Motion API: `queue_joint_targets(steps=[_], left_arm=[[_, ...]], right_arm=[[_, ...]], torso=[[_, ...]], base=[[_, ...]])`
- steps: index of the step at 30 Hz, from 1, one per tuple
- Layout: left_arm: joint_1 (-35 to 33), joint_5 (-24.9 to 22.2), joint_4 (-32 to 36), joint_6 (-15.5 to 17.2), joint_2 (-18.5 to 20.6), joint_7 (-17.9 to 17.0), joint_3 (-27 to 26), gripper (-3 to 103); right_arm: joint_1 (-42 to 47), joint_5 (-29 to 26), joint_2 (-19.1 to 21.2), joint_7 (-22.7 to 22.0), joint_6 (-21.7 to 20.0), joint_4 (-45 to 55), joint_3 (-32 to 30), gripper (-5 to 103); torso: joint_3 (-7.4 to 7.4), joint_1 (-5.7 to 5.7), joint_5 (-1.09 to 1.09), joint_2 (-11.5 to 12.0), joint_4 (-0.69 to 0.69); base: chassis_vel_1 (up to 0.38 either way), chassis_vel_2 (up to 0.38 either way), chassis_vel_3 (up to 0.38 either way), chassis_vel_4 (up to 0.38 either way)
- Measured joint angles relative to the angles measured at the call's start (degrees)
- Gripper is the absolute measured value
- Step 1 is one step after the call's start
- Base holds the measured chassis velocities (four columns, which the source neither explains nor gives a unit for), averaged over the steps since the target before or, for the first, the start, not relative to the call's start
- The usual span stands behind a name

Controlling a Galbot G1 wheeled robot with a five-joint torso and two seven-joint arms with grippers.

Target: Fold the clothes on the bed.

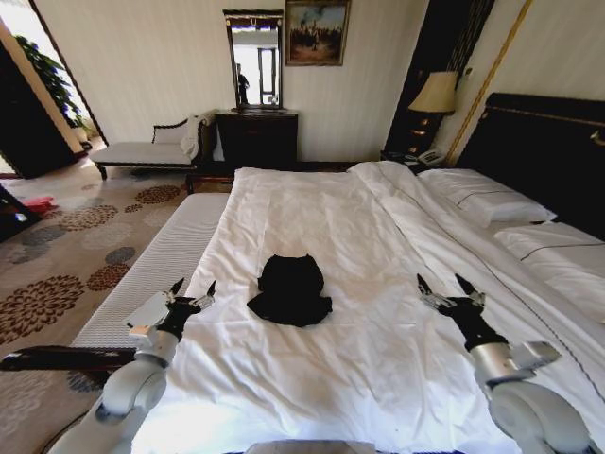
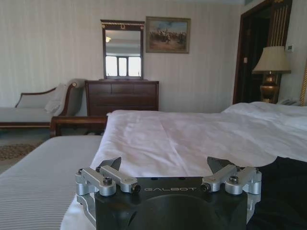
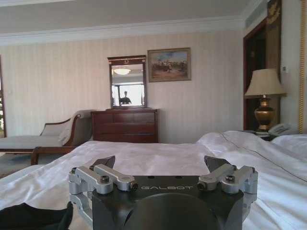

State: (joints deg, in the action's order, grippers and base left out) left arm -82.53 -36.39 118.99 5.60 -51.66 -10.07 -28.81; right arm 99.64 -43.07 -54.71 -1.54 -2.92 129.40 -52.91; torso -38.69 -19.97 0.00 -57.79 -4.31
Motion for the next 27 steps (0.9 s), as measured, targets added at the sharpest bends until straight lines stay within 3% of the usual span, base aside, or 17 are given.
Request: queue_joint_targets(steps=[2, 8, 12, 19, 22, 24, 26, 27], left_arm=[[3.64, -1.44, -2.19, 1.12, 1.85, -0.43, 3.74, 100], [9.72, -3.3, -6.39, 1.72, 2.78, -0.57, 8.65, 100], [20.86, -8.7, -11.89, 3.47, 1.46, -1.53, 18.04, 84], [28.09, -10.95, -17.27, 4.69, -0.6, -3.12, 26.13, 66], [31.94, -12.16, -20.23, 5.16, -2.46, -3.92, 29.05, 78], [33.37, -12.71, -21.3, 5.32, -3.13, -4.22, 29.79, 78], [35.42, -13.31, -22.94, 5.51, -4.14, -4.34, 30.8, 89], [35.42, -13.31, -22.94, 5.51, -4.14, -4.34, 30.8, 89]], right_arm=[[-2.68, -0.43, 2.1, -0.65, -1.03, -0.78, 1.9, 100], [-4.75, -0.19, 3.17, -0.88, -1.32, -2.31, 3.38, 100], [-3.68, 0.6, 2.68, -0.94, -1.31, -2.49, 2.81, 100], [-2.99, 1.22, 2.03, -0.99, -1.06, -2.83, 2.24, 100], [-3.03, 1.59, 1.63, -0.98, -0.91, -3.24, 2.23, 100], [-3.05, 1.69, 1.51, -0.99, -0.88, -3.27, 2.24, 100], [-3.05, 1.84, 1.24, -1.04, -0.86, -3.3, 2.26, 100], [-3.05, 1.84, 1.24, -1.04, -0.86, -3.3, 2.26, 100]], torso=[[0.0, 0.0, 0.0, 0.0, -0.01], [0.0, 0.0, 0.01, 0.0, 0.05], [0.01, 0.0, 0.01, 0.0, -0.03], [0.0, 0.0, 0.0, 0.0, 0.0], [0.01, 0.01, 0.0, 0.0, 0.02], [0.01, 0.01, 0.0, 0.0, 0.0], [0.01, 0.01, 0.02, 0.0, 0.0], [0.01, 0.01, 0.02, 0.0, 0.0]], base=[[0.0, 0.0, 0.0, 0.0], [0.0, 0.0, 0.0, 0.0], [0.0, 0.0, 0.0, 0.0], [0.0, 0.0, 0.0, 0.0], [0.0, 0.0, 0.0, 0.0], [0.0, 0.0, 0.0, 0.0], [0.0, 0.0, 0.0, 0.0], [0.0, 0.0, 0.0, 0.0]])
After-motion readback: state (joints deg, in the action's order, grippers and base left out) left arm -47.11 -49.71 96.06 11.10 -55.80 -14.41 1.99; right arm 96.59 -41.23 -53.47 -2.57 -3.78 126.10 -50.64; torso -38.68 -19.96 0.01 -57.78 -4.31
